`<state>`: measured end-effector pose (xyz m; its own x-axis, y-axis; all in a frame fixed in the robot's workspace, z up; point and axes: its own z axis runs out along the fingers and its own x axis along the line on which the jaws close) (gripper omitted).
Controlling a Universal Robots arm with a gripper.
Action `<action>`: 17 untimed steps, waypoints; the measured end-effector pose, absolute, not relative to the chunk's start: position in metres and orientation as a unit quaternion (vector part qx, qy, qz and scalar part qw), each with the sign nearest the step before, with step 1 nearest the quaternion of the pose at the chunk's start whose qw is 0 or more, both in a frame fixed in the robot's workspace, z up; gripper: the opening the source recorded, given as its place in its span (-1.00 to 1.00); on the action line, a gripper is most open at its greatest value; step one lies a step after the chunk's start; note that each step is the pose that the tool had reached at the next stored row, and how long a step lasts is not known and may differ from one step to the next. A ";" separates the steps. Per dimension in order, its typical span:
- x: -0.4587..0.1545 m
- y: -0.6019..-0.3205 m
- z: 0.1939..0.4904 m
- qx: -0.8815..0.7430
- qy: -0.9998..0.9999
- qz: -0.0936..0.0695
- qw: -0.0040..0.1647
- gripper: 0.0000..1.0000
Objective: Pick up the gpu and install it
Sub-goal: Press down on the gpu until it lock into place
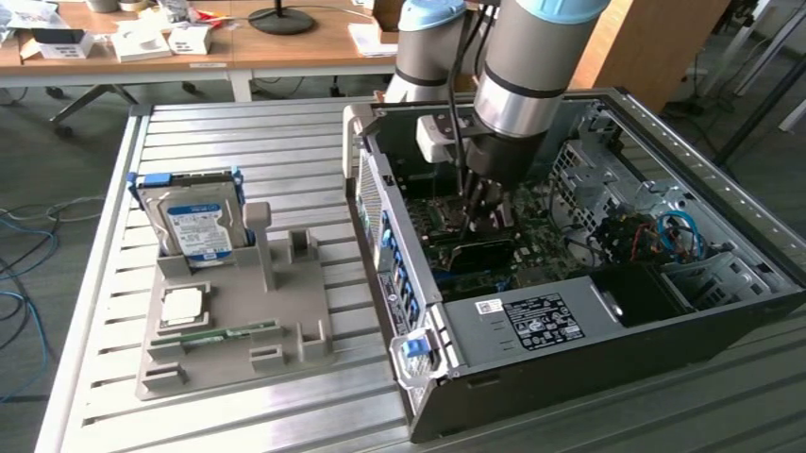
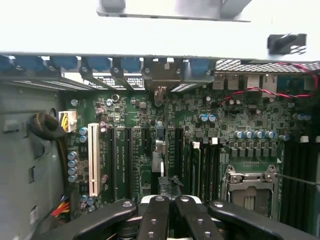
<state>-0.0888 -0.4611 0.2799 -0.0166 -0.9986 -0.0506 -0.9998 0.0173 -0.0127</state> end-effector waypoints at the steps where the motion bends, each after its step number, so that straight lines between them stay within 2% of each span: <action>1: -0.089 -0.461 0.282 -0.701 0.713 0.013 0.022 -0.79; 17: -0.089 -0.461 0.308 -0.701 0.713 0.013 0.022 -0.79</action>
<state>-0.0888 -0.4611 0.3080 -0.0166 -0.9986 -0.0505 -0.9998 0.0172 -0.0126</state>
